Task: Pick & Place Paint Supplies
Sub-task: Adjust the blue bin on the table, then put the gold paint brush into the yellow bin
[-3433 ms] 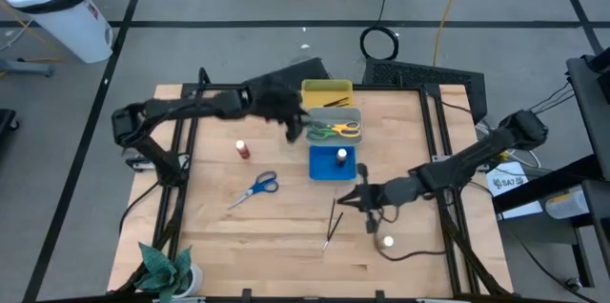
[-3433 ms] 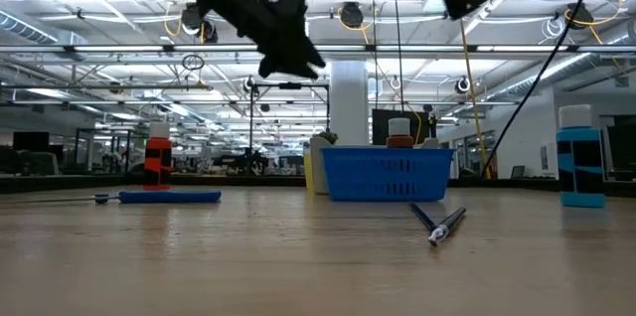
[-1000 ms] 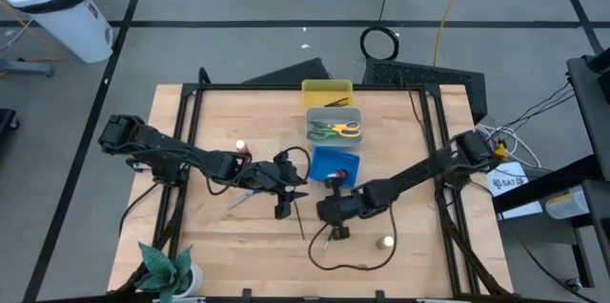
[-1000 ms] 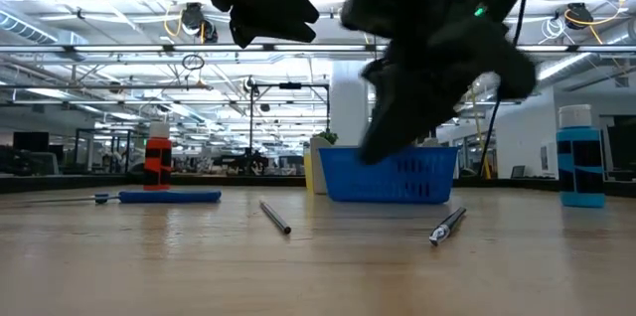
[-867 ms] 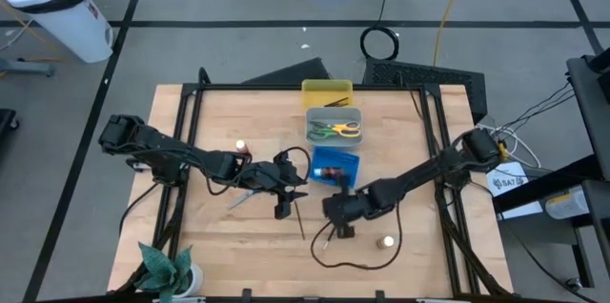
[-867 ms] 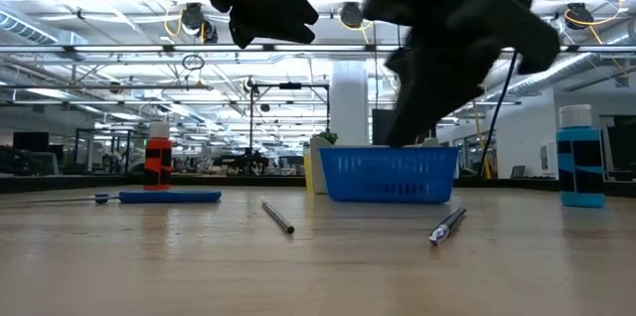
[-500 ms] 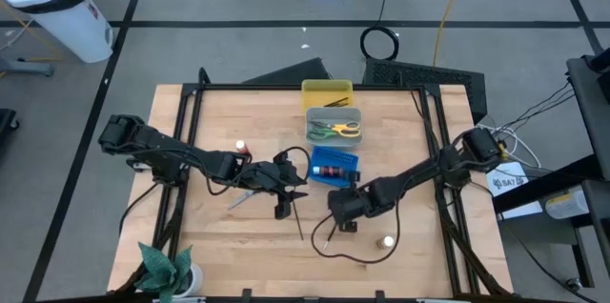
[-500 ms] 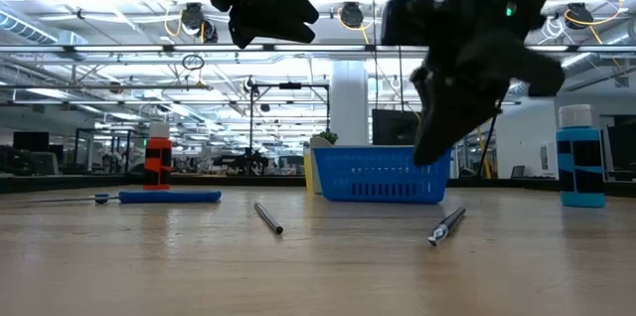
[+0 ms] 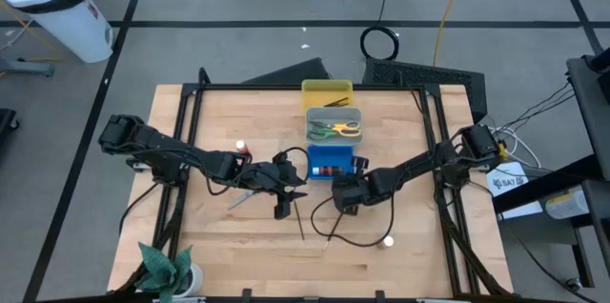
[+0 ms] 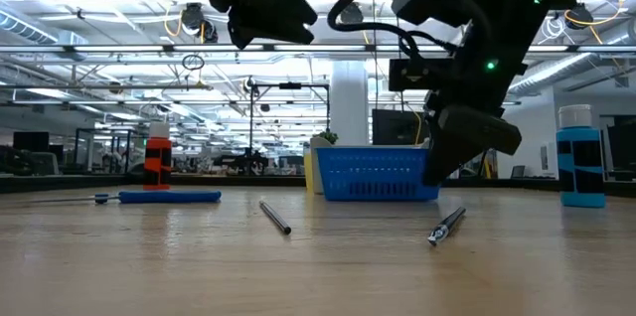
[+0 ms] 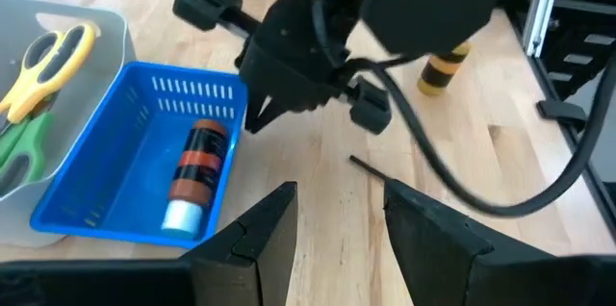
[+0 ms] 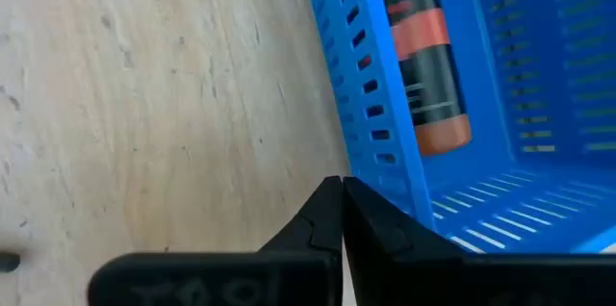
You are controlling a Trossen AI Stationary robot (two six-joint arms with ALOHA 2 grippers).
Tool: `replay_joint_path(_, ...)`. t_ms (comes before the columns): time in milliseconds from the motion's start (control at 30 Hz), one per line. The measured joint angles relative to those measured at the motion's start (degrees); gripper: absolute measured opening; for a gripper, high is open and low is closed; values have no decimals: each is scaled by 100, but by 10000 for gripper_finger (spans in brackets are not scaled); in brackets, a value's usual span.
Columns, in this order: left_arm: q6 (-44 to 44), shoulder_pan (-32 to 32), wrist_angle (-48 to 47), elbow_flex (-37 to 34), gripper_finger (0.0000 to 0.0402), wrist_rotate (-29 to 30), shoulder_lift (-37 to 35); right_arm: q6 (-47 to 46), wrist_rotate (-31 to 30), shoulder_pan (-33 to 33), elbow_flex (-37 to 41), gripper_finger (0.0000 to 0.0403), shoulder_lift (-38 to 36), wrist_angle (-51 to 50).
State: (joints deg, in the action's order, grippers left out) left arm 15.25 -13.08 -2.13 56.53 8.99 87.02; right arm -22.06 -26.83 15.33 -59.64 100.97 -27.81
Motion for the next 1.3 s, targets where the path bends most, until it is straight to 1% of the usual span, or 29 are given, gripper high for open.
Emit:
replay_joint_path(67,-11,-44,-273,0,166,-6,-6,4,0,35,0,0,-21,14)
replay_joint_path(200,-364,-261,-1271,0,166,-394,-7,17,-11,222,-4,0,-328,19)
replay_joint_path(267,-323,-401,-1692,0,166,-353,46,17,-22,348,-9,0,-544,21)
replay_joint_path(367,-155,-561,-1783,-2,166,86,251,28,-200,547,-9,0,-893,161)
replay_joint_path(467,-224,-582,-1263,4,166,696,633,146,-553,755,3,0,-1159,447)
replay_joint_path(600,-734,-512,-831,4,166,871,1367,421,-885,976,4,0,-1293,846)
replay_joint_path(667,-862,-459,-824,0,166,1098,1668,549,-933,1035,9,0,-1316,1001)
replay_joint_path(733,-815,-383,-835,0,166,1523,1887,628,-915,1080,6,0,-1306,1099)
replay_joint_path(800,-663,-301,-806,-2,166,1913,2011,654,-917,1104,11,0,-1305,1083)
replay_joint_path(867,-611,-230,-718,-2,166,2091,2049,651,-916,1103,9,0,-1305,1111)
replay_joint_path(967,-703,-145,-637,2,165,2100,2052,672,-916,1097,9,0,-1305,1099)
replay_joint_path(1067,-644,-53,-880,2,165,2000,2052,671,-916,1097,9,0,-1305,1089)
replay_joint_path(1133,-492,-2,-1150,4,166,1810,2050,671,-914,1097,9,0,-1305,1081)
replay_joint_path(1300,101,44,-1730,29,165,1070,2029,660,-896,1102,9,0,-1305,1075)
